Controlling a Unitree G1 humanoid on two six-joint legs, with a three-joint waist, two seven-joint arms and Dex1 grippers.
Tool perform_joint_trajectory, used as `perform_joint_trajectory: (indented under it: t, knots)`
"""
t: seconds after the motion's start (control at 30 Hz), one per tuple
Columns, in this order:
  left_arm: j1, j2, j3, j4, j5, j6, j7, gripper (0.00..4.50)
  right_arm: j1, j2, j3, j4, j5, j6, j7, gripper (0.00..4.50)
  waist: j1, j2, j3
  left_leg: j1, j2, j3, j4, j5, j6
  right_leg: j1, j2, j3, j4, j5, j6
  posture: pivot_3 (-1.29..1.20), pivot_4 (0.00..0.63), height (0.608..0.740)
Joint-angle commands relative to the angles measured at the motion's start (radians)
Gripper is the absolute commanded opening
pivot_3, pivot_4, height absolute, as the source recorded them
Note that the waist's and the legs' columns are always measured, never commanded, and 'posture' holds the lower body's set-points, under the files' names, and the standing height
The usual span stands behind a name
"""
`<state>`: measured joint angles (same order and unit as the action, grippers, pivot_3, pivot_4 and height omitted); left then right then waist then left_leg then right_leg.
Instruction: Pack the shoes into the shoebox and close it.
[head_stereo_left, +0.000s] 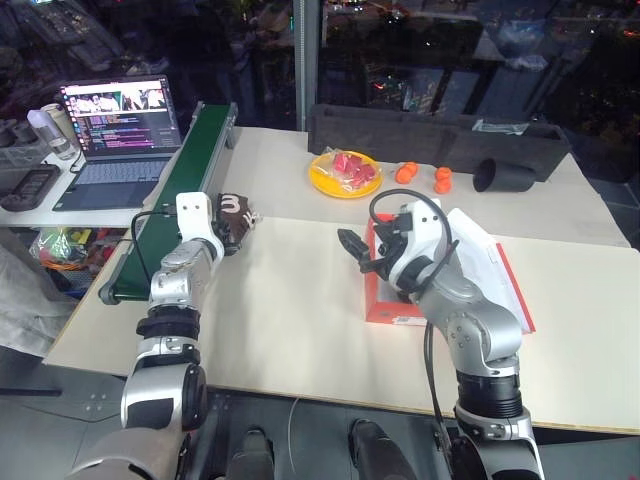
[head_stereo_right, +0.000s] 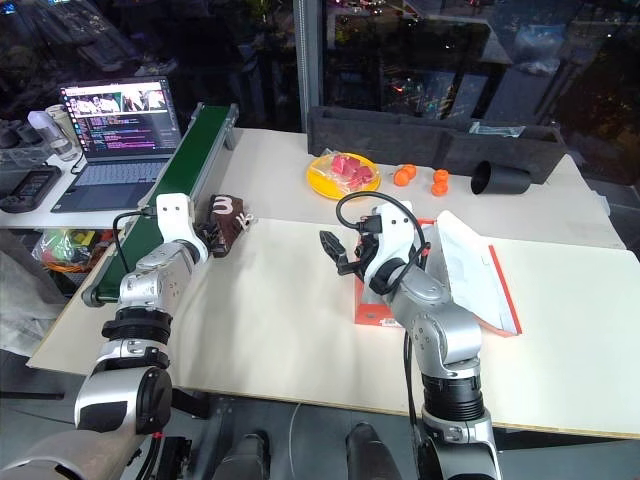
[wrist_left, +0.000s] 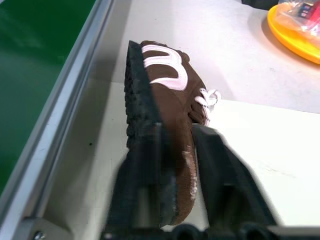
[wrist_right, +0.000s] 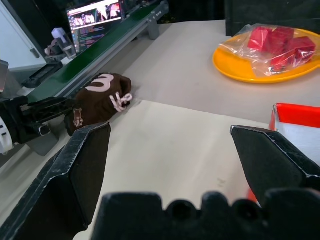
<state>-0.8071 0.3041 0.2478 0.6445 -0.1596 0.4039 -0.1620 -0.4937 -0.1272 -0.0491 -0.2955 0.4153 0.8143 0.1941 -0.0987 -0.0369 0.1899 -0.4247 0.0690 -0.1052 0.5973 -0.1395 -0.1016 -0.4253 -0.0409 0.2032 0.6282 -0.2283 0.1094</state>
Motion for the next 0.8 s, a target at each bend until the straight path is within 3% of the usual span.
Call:
perform_joint_trajectory:
  t: [0.03, 0.2, 0.33, 0.43, 0.63, 0.73, 0.8]
  knots:
    - [0.015, -0.009, -0.02, 0.026, 0.0, 0.028, -0.014, 0.03, -0.01, 0.004, -0.013, -0.048, 0.018, -0.007, -0.004, 4.5, 0.0, 0.0, 0.0, 0.0, 0.0, 0.0, 0.0, 0.0, 0.0, 0.0, 0.0, 0.0, 0.0, 0.0, 0.0, 0.0, 0.15, 0.74]
    - [0.02, -0.016, -0.024, -0.003, -0.003, -0.021, -0.017, 0.03, -0.007, 0.005, -0.012, -0.048, 0.017, -0.007, -0.007, 4.5, 0.0, 0.0, 0.0, 0.0, 0.0, 0.0, 0.0, 0.0, 0.0, 0.0, 0.0, 0.0, 0.0, 0.0, 0.0, 0.0, 0.15, 0.74]
    - [0.046, -0.032, -0.034, -0.127, 0.01, -0.208, -0.014, 0.03, -0.004, 0.011, -0.012, -0.046, 0.019, -0.007, -0.01, 4.5, 0.0, 0.0, 0.0, -0.001, 0.0, 0.0, 0.0, 0.0, 0.0, -0.001, 0.0, 0.0, -0.001, 0.0, 0.0, 0.0, 0.15, 0.74]
    - [0.077, -0.043, -0.036, -0.187, 0.004, -0.258, -0.015, 0.75, -0.004, 0.014, -0.01, -0.041, 0.017, -0.01, -0.009, 4.5, 0.001, 0.0, 0.0, -0.005, 0.0, 0.0, -0.001, 0.0, 0.0, -0.004, 0.0, 0.0, -0.001, 0.0, 0.0, 0.0, 0.15, 0.74]
    - [0.122, -0.042, -0.046, -0.286, 0.054, -0.308, 0.06, 2.76, -0.003, 0.018, -0.007, -0.038, 0.016, -0.01, -0.007, 4.5, -0.001, 0.0, 0.0, -0.007, 0.0, 0.0, -0.004, 0.0, 0.0, -0.008, 0.0, 0.0, -0.001, 0.0, 0.0, 0.0, 0.15, 0.74]
    - [0.162, -0.056, -0.034, -0.287, 0.062, -0.233, 0.116, 3.79, -0.005, 0.021, -0.007, -0.037, 0.017, -0.009, -0.007, 4.5, 0.0, 0.0, 0.0, -0.007, 0.0, 0.0, -0.004, 0.0, -0.001, -0.008, 0.0, 0.0, -0.001, 0.0, 0.0, 0.0, 0.15, 0.74]
    - [0.188, -0.066, -0.026, -0.281, 0.045, -0.189, 0.126, 3.79, -0.006, 0.022, -0.007, -0.036, 0.017, -0.008, -0.007, 4.5, 0.0, 0.0, 0.0, -0.007, 0.0, 0.0, -0.004, 0.001, -0.001, -0.008, 0.0, 0.0, -0.001, 0.0, 0.0, 0.0, 0.15, 0.74]
